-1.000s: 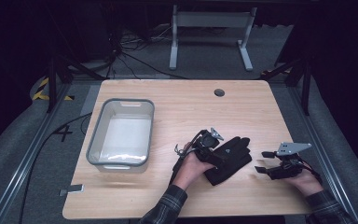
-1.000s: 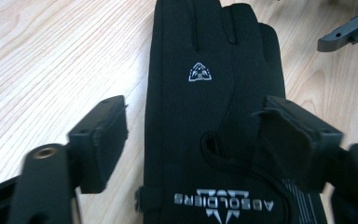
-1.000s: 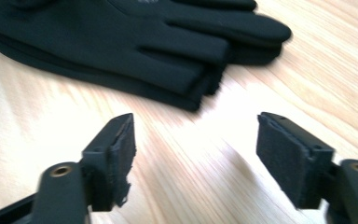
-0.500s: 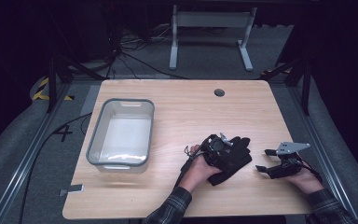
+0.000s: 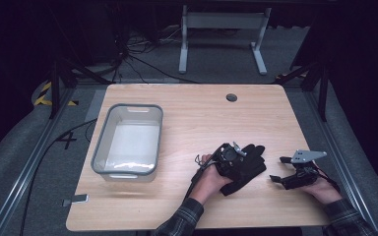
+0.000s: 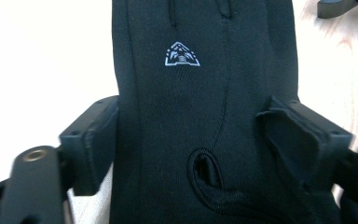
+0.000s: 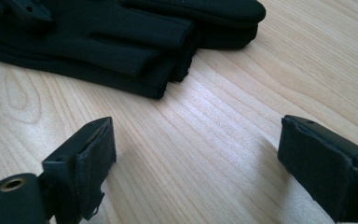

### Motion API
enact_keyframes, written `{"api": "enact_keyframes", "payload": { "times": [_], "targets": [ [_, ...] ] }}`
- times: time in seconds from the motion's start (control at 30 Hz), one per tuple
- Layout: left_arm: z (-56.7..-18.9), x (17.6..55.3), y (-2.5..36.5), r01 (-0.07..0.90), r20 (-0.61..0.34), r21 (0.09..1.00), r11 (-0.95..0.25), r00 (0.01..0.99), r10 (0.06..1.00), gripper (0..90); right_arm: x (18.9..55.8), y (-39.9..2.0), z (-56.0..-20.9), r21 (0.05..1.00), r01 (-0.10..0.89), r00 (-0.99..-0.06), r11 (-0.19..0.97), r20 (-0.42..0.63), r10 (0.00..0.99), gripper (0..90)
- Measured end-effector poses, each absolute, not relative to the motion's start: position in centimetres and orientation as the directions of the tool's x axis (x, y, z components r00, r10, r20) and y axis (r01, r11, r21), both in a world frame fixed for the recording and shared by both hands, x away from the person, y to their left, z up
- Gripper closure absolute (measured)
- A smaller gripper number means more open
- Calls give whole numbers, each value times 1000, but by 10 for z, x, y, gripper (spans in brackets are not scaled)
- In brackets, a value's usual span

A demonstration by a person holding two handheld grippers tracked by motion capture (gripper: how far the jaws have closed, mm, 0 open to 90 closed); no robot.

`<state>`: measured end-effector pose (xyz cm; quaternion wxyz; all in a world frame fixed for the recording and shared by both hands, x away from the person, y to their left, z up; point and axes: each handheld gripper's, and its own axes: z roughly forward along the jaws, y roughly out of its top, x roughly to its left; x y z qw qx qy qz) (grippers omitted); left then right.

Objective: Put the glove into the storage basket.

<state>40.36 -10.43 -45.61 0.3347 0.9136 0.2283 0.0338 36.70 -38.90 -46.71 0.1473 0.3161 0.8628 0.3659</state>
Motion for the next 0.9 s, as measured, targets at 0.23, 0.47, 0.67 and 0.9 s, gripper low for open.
{"api": "enact_keyframes", "payload": {
  "times": [0.23, 0.47, 0.67, 0.9],
  "targets": [
    [-454, 402, -102, 379, -132, 635, -673, 912, 389, 514, 367, -389, -467, 724, 437, -757, 533, -23, 653, 113],
    [-454, 404, -101, 401, -184, 631, -664, 909, 374, 670, 367, -389, -467, 724, 438, -757, 533, -23, 653, 112],
    [-449, 403, -102, 415, -191, 617, -669, 903, 384, 677, 367, -389, -467, 724, 437, -758, 533, -22, 652, 112],
    [-438, 402, -98, 420, -201, 618, -664, 902, 383, 676, 367, -389, -467, 724, 437, -757, 533, -23, 652, 112]
  ]
}}
